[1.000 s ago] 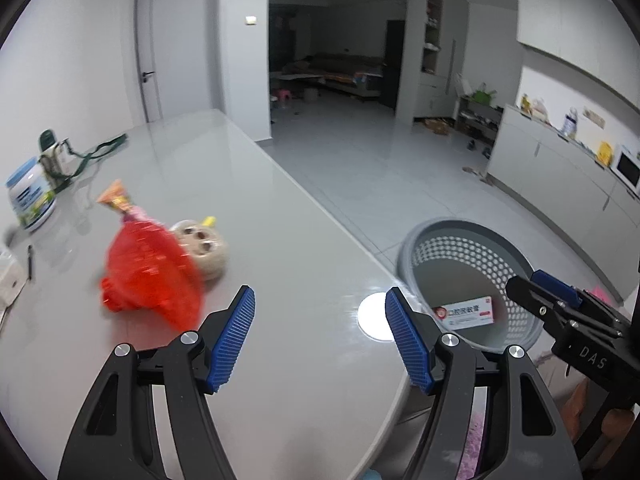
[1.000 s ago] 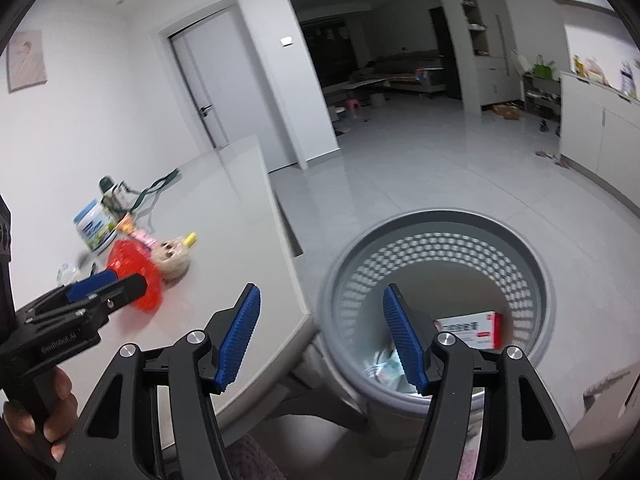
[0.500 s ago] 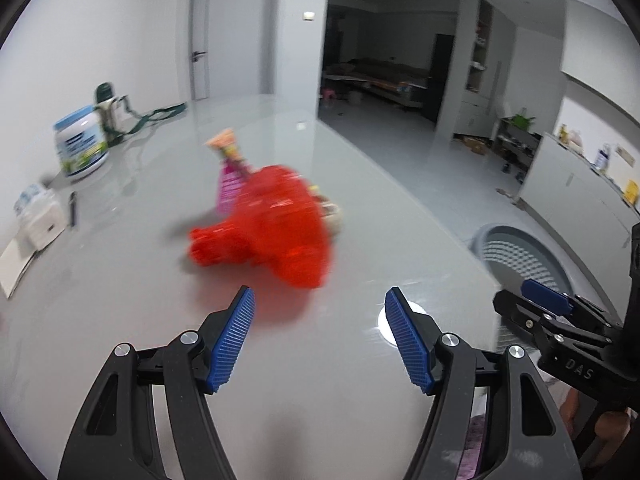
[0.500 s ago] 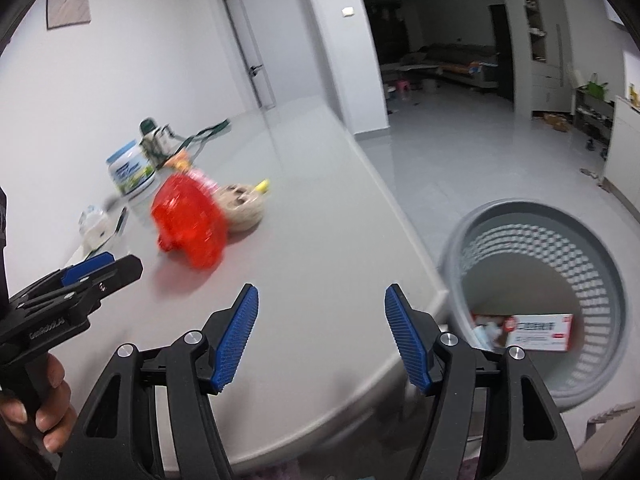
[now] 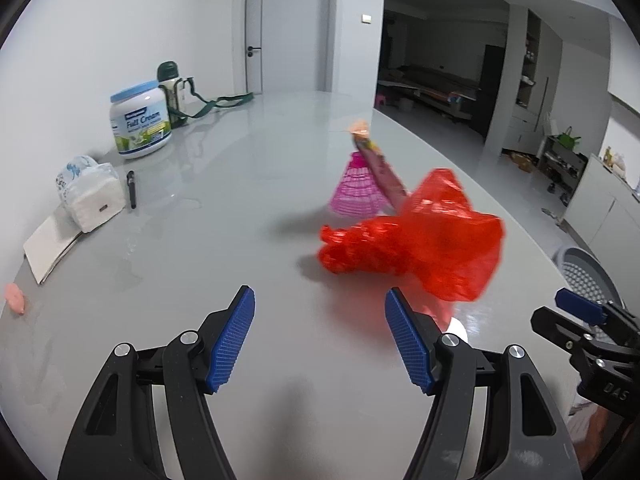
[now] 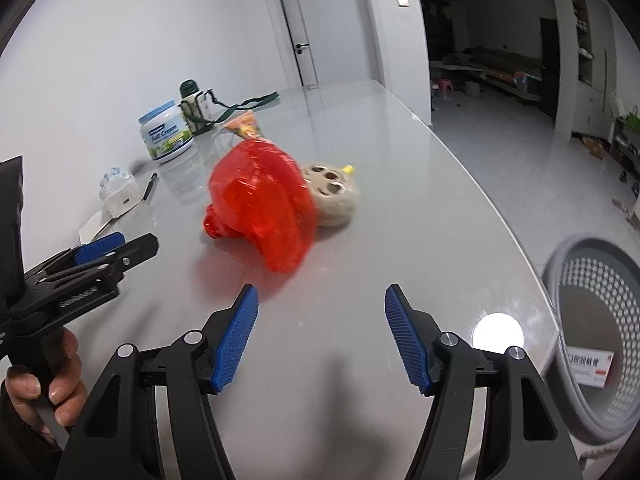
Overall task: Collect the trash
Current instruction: 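Withdraw both tools from the basket back toward the red bag, then grasp the red plastic bag with the left tool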
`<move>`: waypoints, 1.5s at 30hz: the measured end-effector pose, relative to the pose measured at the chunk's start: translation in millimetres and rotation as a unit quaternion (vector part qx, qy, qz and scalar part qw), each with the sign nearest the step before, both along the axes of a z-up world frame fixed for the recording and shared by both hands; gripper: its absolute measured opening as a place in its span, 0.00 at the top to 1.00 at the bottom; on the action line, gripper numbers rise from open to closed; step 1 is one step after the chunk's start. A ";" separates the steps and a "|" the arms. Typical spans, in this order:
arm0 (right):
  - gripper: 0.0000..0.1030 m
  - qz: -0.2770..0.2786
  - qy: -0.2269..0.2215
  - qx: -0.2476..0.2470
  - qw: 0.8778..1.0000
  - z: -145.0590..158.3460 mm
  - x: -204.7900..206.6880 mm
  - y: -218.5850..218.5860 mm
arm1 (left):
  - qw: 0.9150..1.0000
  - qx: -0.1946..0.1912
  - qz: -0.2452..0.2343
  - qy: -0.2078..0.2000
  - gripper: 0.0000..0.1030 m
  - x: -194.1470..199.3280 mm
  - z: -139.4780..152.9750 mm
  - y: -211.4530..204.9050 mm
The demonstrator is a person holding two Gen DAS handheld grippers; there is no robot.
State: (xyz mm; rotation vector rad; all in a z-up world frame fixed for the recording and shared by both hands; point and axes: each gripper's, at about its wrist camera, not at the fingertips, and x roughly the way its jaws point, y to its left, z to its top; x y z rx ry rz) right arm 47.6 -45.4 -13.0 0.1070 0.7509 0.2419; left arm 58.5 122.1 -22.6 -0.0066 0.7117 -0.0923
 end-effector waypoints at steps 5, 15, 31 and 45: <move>0.39 0.002 -0.006 -0.010 1.000 4.0 7.4 7.6 | 1.000 -0.017 -0.004 0.011 0.35 6.6 -5.2 6.2; 0.39 -0.006 -0.020 -0.017 1.000 12.7 12.6 0.1 | 0.999 -0.021 -0.015 0.021 0.35 10.1 -6.7 -1.7; 0.37 -0.070 -0.021 0.038 0.997 3.8 -17.4 -81.6 | 0.996 -0.058 -0.051 0.036 0.33 32.9 4.4 -92.5; 0.37 -0.073 -0.013 0.091 0.993 -8.6 -27.3 -106.8 | 0.998 -0.010 0.035 0.047 0.33 50.7 -10.7 -86.1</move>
